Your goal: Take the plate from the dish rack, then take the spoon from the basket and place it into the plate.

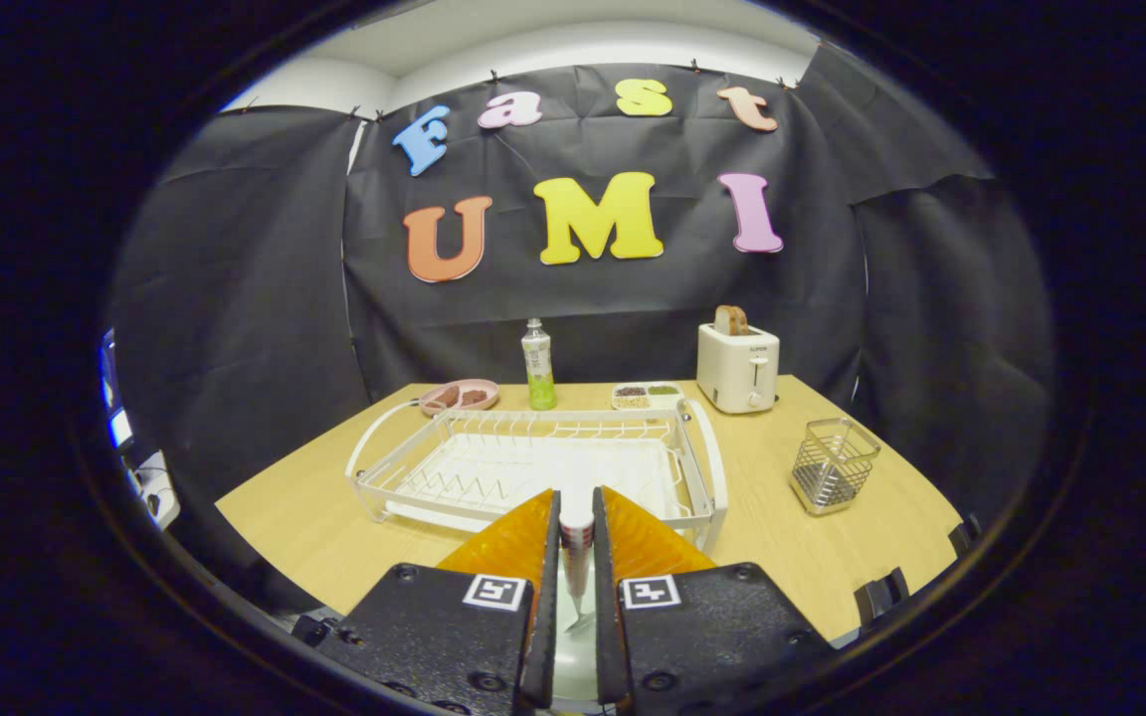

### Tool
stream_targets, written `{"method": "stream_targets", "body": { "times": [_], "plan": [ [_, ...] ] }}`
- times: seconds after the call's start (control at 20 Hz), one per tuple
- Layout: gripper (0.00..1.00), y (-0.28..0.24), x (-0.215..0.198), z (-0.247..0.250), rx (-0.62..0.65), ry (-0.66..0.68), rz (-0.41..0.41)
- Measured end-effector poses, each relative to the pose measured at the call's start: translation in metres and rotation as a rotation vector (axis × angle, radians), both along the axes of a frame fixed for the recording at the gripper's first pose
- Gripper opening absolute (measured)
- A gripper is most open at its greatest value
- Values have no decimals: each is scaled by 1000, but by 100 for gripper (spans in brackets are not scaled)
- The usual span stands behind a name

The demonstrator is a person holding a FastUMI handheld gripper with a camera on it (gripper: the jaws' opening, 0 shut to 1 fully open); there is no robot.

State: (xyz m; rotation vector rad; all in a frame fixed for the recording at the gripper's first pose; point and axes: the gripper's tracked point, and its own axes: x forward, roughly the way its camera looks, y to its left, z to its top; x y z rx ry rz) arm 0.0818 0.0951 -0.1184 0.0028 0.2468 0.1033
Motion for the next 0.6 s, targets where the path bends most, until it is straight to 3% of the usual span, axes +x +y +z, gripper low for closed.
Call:
{"method": "stream_targets", "body": {
  "times": [0.1,0.35,0.6],
  "plan": [
    [24,-7,-6,5,-5,-16,-16],
    [46,-28,-12,19,7,-42,-93],
    [50,-44,-6,25,37,-35,-137]
  ]
}}
